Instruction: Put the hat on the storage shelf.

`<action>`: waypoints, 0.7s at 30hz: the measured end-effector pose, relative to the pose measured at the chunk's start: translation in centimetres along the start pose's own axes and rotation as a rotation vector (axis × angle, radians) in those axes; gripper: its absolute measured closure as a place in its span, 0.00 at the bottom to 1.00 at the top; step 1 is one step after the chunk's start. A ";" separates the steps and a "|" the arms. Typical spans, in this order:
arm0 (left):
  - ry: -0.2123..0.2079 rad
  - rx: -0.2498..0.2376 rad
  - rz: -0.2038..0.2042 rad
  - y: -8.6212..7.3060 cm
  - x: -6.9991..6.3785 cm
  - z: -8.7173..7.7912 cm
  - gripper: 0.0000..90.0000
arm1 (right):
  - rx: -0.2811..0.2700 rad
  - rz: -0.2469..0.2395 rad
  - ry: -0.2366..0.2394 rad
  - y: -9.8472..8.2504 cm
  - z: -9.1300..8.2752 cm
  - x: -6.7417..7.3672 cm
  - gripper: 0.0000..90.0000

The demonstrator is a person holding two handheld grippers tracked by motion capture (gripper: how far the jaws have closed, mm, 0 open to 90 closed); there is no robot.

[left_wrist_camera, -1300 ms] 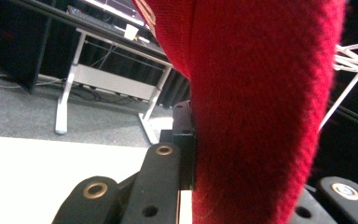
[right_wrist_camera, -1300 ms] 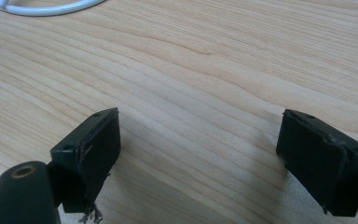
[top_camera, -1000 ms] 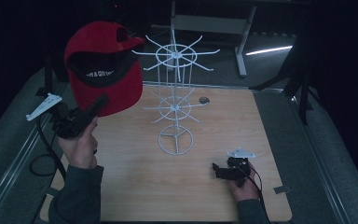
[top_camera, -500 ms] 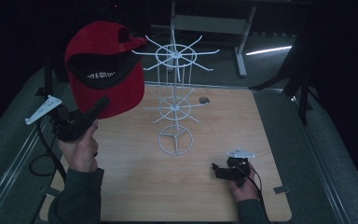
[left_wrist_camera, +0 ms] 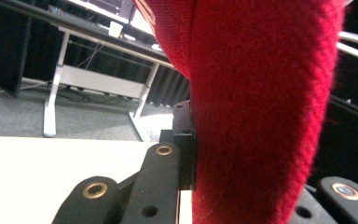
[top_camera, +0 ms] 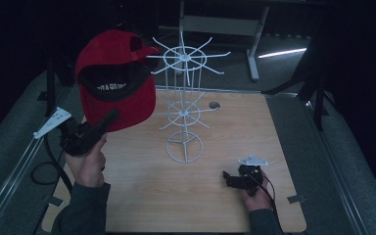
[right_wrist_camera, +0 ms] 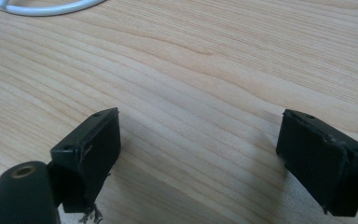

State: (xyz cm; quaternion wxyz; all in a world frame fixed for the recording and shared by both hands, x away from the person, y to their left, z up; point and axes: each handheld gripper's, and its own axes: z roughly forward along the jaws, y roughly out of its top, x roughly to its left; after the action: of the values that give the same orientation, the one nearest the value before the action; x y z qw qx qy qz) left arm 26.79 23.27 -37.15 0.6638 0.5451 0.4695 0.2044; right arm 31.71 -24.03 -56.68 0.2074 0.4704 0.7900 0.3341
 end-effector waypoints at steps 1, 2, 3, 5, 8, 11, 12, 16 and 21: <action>-0.002 0.001 -0.003 -0.3 0.2 0.0 0.93 | 0.000 0.000 0.000 0.0 0.0 0.0 0.15; -0.001 0.004 0.003 -0.6 0.3 0.0 0.93 | 0.000 0.000 0.000 0.0 0.0 0.0 0.15; -0.001 0.004 0.003 -0.6 0.3 0.0 0.93 | 0.000 0.000 0.000 0.0 0.0 0.0 0.15; 0.000 0.015 0.014 -1.4 0.6 0.1 0.93 | -0.001 0.002 0.000 0.0 0.0 0.0 0.15; 0.002 0.032 0.024 -2.2 0.9 0.1 0.93 | 0.000 0.002 0.000 0.0 0.0 0.0 0.15; 0.005 0.043 0.034 -3.0 1.2 0.2 0.93 | -0.001 0.002 0.000 0.0 0.0 0.0 0.15; 0.005 0.050 0.035 -3.3 1.2 0.3 0.93 | 0.000 0.002 0.000 0.0 0.0 0.0 0.15; 0.017 0.072 0.038 -4.2 1.6 0.4 0.93 | -0.002 0.002 0.000 0.0 0.0 0.0 0.15; 0.020 0.102 0.039 -5.1 2.2 0.4 0.93 | -0.001 0.004 0.001 0.0 0.0 0.0 0.15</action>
State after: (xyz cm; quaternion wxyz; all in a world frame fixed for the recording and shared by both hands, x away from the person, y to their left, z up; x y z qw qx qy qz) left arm 26.94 23.11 -42.68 0.6262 0.5853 0.4753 0.1985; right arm 31.69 -24.00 -56.68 0.2066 0.4718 0.7890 0.3349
